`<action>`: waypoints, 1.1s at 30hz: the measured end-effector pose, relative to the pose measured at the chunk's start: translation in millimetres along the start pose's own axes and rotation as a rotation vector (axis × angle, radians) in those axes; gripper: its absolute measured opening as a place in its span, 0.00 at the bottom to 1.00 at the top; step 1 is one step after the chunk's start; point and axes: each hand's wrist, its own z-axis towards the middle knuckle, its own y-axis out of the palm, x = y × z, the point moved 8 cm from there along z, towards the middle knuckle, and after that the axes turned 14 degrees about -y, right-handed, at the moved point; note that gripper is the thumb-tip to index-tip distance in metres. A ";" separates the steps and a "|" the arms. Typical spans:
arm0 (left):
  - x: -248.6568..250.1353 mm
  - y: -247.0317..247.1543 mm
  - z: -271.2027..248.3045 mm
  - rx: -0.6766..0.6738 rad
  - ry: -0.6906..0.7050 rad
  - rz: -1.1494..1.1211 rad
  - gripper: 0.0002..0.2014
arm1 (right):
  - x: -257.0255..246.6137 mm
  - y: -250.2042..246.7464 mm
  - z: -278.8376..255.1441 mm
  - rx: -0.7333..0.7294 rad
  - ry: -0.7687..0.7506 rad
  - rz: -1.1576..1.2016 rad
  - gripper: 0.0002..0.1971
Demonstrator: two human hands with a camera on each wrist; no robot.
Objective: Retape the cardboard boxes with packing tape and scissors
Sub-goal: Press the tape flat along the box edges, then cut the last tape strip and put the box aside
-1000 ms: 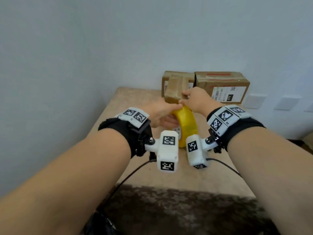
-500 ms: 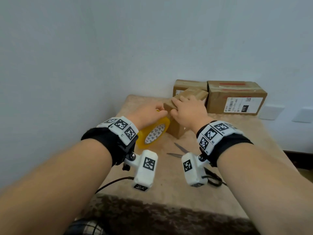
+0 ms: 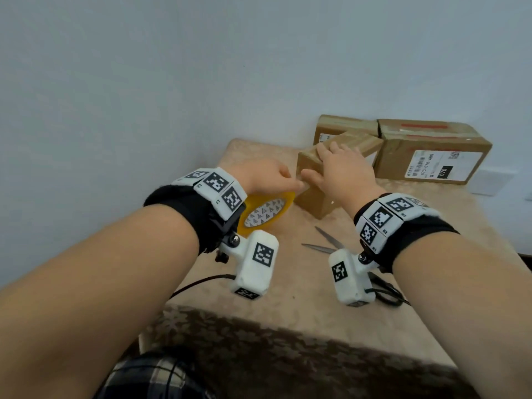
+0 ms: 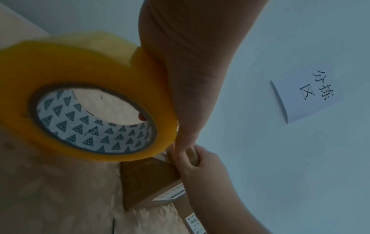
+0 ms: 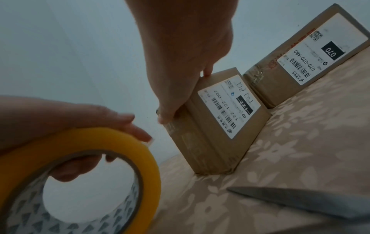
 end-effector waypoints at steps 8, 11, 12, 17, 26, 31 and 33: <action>1.9 -11.1 -12.4 0.225 0.049 0.006 0.23 | -3.6 3.7 0.5 -0.033 0.051 0.089 0.30; 0.0 -12.7 -21.7 0.289 0.039 -0.007 0.23 | 2.3 -3.8 -9.2 -0.122 0.047 0.253 0.32; 1.0 -12.9 -24.8 0.301 0.037 -0.005 0.23 | 6.7 -11.0 -14.7 -0.099 0.053 0.283 0.33; 7.0 -13.1 -38.5 0.366 0.012 0.065 0.18 | 16.0 -40.8 -65.0 -0.008 0.054 0.380 0.11; 12.2 -0.2 -48.5 0.386 -0.034 0.164 0.19 | 4.6 22.4 -155.4 -0.652 0.139 0.195 0.28; 14.0 -1.0 -43.7 0.338 0.046 0.148 0.18 | 11.0 24.2 -151.7 -0.618 0.122 0.239 0.30; 14.5 -2.2 -41.0 0.314 0.047 0.134 0.18 | 9.8 22.3 -147.2 -0.601 0.085 0.177 0.24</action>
